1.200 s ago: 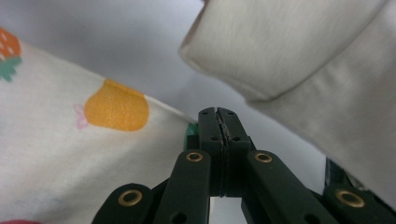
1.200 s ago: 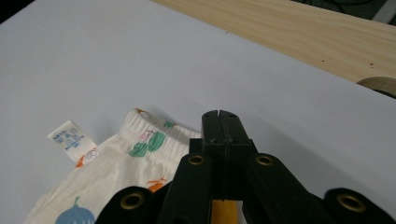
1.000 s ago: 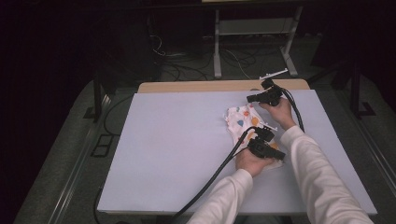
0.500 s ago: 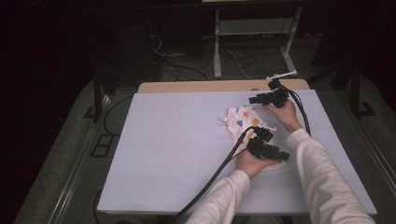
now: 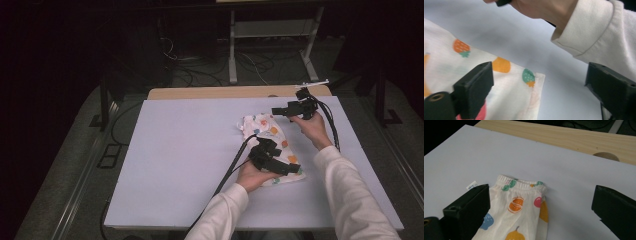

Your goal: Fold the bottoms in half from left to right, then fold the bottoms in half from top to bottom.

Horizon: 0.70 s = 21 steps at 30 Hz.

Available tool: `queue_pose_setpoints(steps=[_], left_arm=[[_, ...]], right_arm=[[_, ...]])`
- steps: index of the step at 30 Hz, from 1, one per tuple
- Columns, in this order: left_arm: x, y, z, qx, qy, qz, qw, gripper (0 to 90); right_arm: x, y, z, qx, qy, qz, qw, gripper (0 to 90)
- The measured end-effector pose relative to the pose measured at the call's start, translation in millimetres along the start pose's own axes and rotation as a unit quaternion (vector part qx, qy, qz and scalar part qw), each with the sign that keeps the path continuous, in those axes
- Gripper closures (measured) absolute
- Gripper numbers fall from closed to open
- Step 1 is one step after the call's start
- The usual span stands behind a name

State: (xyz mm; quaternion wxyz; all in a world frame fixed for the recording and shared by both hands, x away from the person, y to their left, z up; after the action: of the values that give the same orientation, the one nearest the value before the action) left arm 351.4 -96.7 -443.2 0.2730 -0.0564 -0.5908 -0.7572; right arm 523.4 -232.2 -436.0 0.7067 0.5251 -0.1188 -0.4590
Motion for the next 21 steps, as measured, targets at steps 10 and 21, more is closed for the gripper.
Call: queue_pose_setpoints(steps=[10,21], left_arm=[[-7.2,8.1,18.0,0.003,0.016,-0.029,0.9994,0.0],[-22.3,21.6,40.7,0.003,0.039,-0.053,0.9978,0.0]], right_arm=[[-7.5,0.1,6.2,0.006,0.012,0.001,0.9999,0.8],[-16.2,3.7,11.2,0.013,0.018,0.014,0.9997,0.9]])
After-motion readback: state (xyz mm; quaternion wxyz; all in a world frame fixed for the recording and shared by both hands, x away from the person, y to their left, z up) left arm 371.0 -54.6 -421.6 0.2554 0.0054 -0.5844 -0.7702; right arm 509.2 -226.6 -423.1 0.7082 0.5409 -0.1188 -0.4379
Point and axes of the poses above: each handheld gripper's, and its own axes: z roughly backward along the jaws, y roughly out of its top, x roughly to its right, the point moved 5 cm from there along -z, roughly forward along the jaws, and after that the axes turned 12 degrees about x, right-handed, at the moved point
